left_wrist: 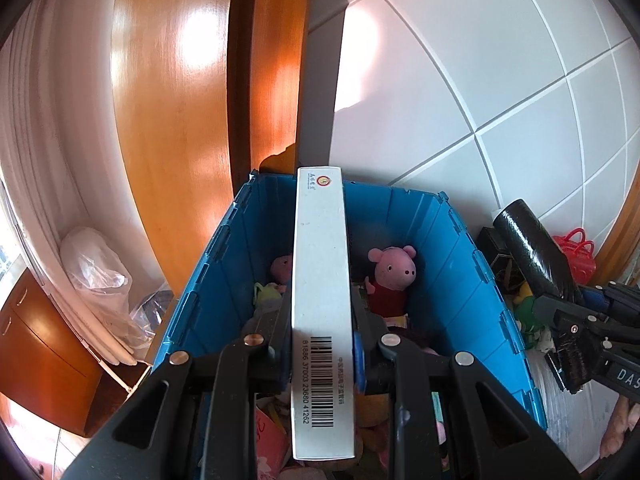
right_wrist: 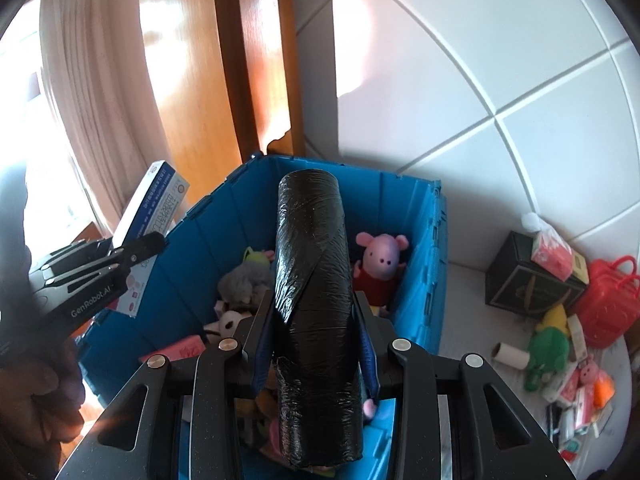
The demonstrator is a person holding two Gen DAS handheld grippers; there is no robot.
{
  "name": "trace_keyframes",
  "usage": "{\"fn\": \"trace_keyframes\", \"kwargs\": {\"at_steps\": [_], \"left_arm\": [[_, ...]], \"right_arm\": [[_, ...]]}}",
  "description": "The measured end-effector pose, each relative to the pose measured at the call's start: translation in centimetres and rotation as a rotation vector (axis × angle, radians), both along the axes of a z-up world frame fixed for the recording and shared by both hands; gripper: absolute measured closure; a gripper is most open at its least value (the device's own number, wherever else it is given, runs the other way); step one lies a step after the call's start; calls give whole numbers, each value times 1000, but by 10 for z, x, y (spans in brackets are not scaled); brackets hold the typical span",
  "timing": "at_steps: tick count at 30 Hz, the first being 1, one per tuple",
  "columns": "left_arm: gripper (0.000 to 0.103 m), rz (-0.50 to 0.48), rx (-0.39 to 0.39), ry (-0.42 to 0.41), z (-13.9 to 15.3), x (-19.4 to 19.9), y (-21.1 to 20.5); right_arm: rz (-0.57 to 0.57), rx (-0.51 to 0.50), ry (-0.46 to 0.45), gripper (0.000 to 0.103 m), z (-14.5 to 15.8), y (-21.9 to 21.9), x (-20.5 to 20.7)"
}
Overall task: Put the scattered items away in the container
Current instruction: 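Open both tools to drop the white box and black roll into the box, then move both tools back toward the remaining items on the bed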
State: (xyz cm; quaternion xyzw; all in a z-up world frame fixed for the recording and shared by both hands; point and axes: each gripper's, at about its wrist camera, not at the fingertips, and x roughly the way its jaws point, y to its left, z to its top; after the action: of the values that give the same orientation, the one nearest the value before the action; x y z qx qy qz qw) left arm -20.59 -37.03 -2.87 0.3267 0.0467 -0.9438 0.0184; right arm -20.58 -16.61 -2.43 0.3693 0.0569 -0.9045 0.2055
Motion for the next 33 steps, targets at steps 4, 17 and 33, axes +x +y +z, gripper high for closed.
{"fn": "trace_keyframes", "kwargs": {"at_steps": [4, 17, 33], "left_arm": [[81, -5, 4, -19, 0, -15, -5], [81, 14, 46, -41, -1, -55, -8], [0, 47, 40, -109, -25, -38, -9]], "right_arm": [[11, 13, -6, 68, -2, -13, -13], [9, 28, -15, 68, -6, -32, -58], [15, -12, 19, 9, -6, -10, -36]]}}
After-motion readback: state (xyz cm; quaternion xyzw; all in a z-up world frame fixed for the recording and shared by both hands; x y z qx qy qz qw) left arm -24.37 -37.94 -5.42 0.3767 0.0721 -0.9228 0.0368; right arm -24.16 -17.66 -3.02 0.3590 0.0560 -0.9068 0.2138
